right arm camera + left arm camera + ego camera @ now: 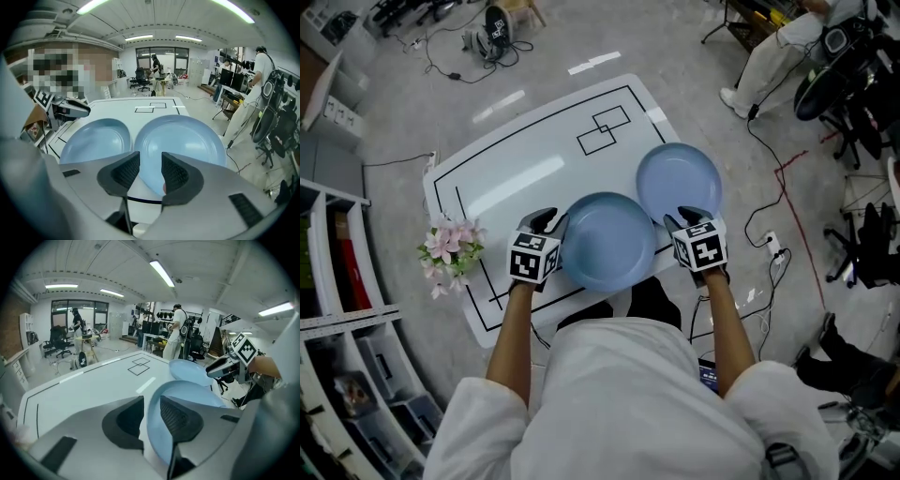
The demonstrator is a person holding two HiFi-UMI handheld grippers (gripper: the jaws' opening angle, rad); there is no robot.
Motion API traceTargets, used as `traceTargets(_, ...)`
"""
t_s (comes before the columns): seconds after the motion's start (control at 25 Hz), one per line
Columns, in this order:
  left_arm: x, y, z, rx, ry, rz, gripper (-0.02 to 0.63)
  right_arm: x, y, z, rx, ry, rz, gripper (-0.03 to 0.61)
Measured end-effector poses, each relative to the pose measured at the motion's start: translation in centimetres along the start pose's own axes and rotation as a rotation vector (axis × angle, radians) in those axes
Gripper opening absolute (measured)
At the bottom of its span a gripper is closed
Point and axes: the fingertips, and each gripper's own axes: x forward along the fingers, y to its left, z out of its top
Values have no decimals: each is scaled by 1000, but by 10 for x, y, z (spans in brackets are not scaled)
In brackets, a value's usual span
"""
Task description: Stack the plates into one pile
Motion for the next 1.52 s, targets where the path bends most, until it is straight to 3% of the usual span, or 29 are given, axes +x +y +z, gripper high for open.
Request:
traceTargets(0.32,47,-45,92,106,-62,-130,121,-23,-64,14,100,-66,-89,161)
traceTargets(0.56,96,-86,125,141,-6,-225,133,-22,-105,1,178,-32,-81,222)
traceTargets(0.72,134,-100,130,185,57,-210,146,-14,-134,-6,220,-15,-65,230)
traceTargets(1.04,197,-103,119,151,203,-185,156,22,-179,-24,268,52,10,236)
traceTargets(1.36,234,-98,102,166,347,-115,156,55,-190,-44,280,139,202,170)
traceTargets(1.52,243,-99,95,145,371,-116,77,60,-185,-41,315,127,269,97)
